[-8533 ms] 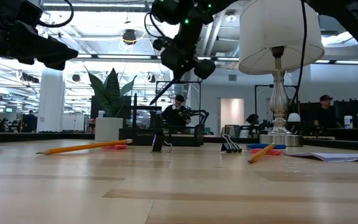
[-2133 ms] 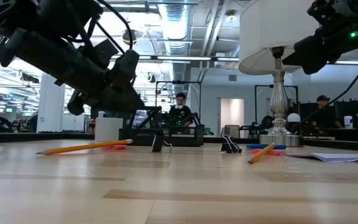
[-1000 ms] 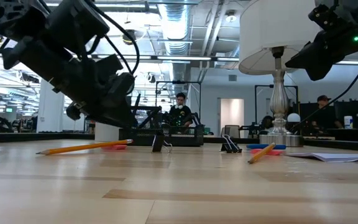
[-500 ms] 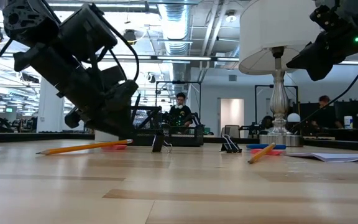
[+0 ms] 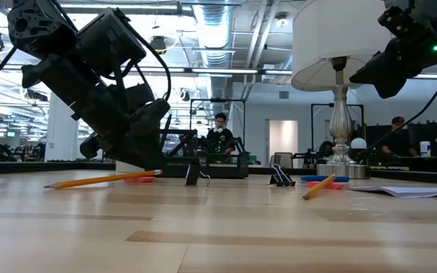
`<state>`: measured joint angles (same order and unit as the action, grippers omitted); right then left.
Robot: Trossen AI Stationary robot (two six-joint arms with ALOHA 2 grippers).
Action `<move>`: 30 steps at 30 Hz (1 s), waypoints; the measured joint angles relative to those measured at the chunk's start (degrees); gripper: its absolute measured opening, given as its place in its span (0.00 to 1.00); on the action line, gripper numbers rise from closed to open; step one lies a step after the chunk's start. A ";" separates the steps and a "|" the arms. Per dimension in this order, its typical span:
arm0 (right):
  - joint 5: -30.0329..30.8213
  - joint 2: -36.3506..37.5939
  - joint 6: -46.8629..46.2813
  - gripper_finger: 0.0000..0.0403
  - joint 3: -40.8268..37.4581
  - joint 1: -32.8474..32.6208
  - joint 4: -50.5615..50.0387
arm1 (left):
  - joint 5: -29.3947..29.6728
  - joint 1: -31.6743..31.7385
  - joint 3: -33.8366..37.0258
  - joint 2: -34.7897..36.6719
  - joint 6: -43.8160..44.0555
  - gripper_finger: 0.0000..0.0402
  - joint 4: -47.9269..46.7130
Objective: Pick and place office supplies into organizer
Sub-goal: Put the left yellow pencil into the black desk organizer
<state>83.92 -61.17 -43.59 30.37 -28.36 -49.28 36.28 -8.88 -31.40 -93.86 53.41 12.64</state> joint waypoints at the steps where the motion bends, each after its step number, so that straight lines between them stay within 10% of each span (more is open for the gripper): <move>1: 0.00 0.01 0.00 0.33 0.00 0.00 0.00 | 0.03 0.00 0.00 0.00 0.00 0.36 0.00; 30: -0.02 0.01 0.00 0.33 0.00 0.00 0.01 | -4.97 2.54 0.00 0.00 0.42 0.36 -0.40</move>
<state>83.90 -61.16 -43.59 30.37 -28.36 -49.27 31.31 -6.35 -31.40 -93.86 53.83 12.25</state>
